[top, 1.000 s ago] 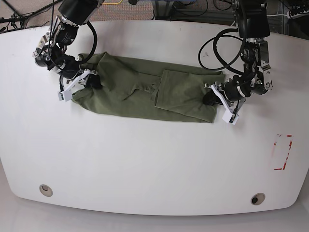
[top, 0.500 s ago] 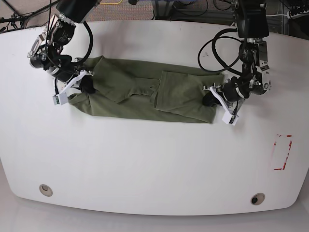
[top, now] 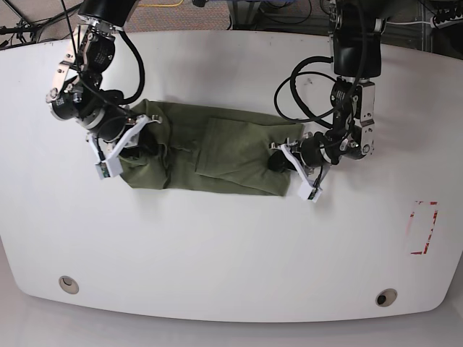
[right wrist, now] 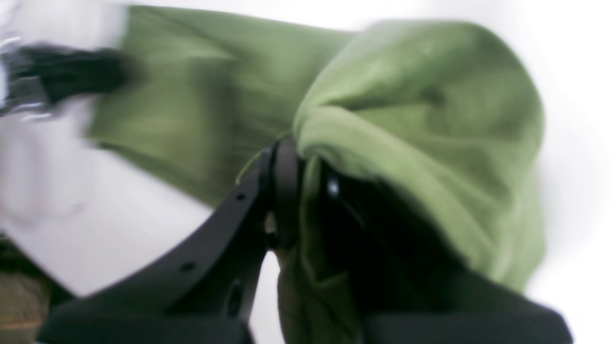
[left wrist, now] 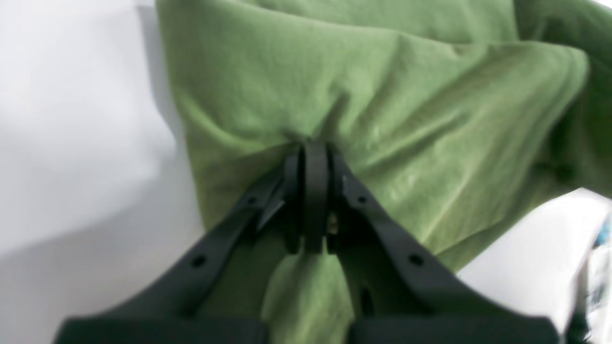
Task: Fold the T-shirt properly
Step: 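Fold both strip ends inward toward each other with both grippers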
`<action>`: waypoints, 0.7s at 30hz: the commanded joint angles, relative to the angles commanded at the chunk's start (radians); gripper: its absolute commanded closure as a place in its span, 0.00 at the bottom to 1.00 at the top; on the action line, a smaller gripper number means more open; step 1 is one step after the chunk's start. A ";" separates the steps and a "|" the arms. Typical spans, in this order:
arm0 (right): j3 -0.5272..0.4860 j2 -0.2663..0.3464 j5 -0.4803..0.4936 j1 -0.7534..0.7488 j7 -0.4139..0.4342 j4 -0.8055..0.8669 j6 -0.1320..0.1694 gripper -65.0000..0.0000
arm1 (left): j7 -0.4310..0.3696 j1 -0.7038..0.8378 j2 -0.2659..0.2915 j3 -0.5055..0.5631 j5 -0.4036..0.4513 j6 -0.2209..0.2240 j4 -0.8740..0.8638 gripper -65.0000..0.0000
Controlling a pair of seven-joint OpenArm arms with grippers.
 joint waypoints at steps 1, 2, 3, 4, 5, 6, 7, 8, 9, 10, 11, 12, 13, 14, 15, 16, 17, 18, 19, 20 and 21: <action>-0.012 -0.002 0.000 0.008 0.000 0.000 0.000 1.00 | -0.012 -0.005 0.006 0.000 0.017 0.000 -0.015 1.00; -0.029 -0.005 0.000 0.018 0.002 0.000 -0.002 1.00 | -0.026 -0.009 0.015 0.000 0.040 0.000 -0.035 1.00; -0.044 -0.014 0.000 0.026 0.002 0.000 -0.002 1.00 | -0.038 -0.015 0.025 0.000 0.068 -0.002 -0.057 1.00; -0.060 -0.025 -0.002 0.034 0.002 0.000 -0.003 1.00 | -0.048 -0.021 0.031 0.000 0.089 -0.002 -0.075 1.00; -0.069 -0.029 -0.002 0.038 0.002 0.000 -0.003 1.00 | -0.052 -0.025 0.037 0.000 0.101 -0.002 -0.084 1.00; -0.080 -0.037 -0.002 0.049 0.002 0.000 -0.003 1.00 | -0.052 -0.029 0.046 0.000 0.117 -0.003 -0.097 1.00; -0.084 -0.040 -0.002 0.057 0.002 0.000 -0.003 1.00 | -0.052 -0.031 0.051 0.000 0.124 -0.003 -0.101 1.00; -0.091 -0.048 -0.002 0.069 0.002 -0.002 -0.005 1.00 | -0.052 -0.032 0.058 0.000 0.132 -0.005 -0.100 1.00; -0.095 -0.049 -0.002 0.074 0.002 -0.002 -0.005 1.00 | -0.052 -0.031 0.061 0.000 0.135 -0.005 -0.098 1.00; -0.098 -0.052 -0.002 0.081 0.002 -0.003 -0.008 1.00 | -0.052 -0.028 0.068 0.000 0.133 -0.005 -0.097 1.00; -0.100 -0.054 -0.002 0.087 0.002 -0.014 -0.008 1.00 | -0.051 -0.026 0.069 0.000 0.133 -0.005 -0.095 1.00; -0.101 -0.057 -0.002 0.091 0.002 -0.020 -0.008 1.00 | -0.051 -0.026 0.069 0.000 0.133 -0.005 -0.092 1.00; -0.106 -0.064 -0.002 0.098 0.002 -0.037 -0.008 1.00 | -0.051 -0.025 0.075 0.000 0.132 -0.005 -0.087 1.00; -0.109 -0.066 -0.002 0.104 0.002 -0.048 -0.008 1.00 | -0.051 -0.025 0.075 0.000 0.132 -0.005 -0.084 1.00; -0.115 -0.066 -0.002 0.114 0.003 -0.063 -0.008 1.00 | -0.051 -0.023 0.075 0.000 0.132 -0.005 -0.081 1.00; -0.120 -0.066 -0.002 0.118 0.003 -0.075 -0.008 1.00 | -0.051 -0.023 0.075 0.000 0.132 -0.005 -0.078 1.00; -0.126 -0.066 -0.002 0.123 0.003 -0.083 -0.008 1.00 | -0.049 -0.023 0.075 0.000 0.132 -0.005 -0.075 1.00; -0.130 -0.068 -0.002 0.127 0.009 -0.094 -0.008 1.00 | -0.049 -0.023 0.075 0.000 0.132 -0.005 -0.071 1.00; -0.135 -0.068 -0.002 0.129 0.017 -0.098 -0.008 1.00 | -0.048 -0.023 0.075 0.000 0.132 -0.005 -0.071 1.00; -0.140 -0.068 -0.002 0.130 0.031 -0.106 -0.008 1.00 | -0.041 -0.023 0.075 0.000 0.132 -0.005 -0.071 1.00; -0.146 -0.066 -0.002 0.130 0.044 -0.107 -0.008 1.00 | -0.037 -0.023 0.075 0.000 0.132 -0.005 -0.071 1.00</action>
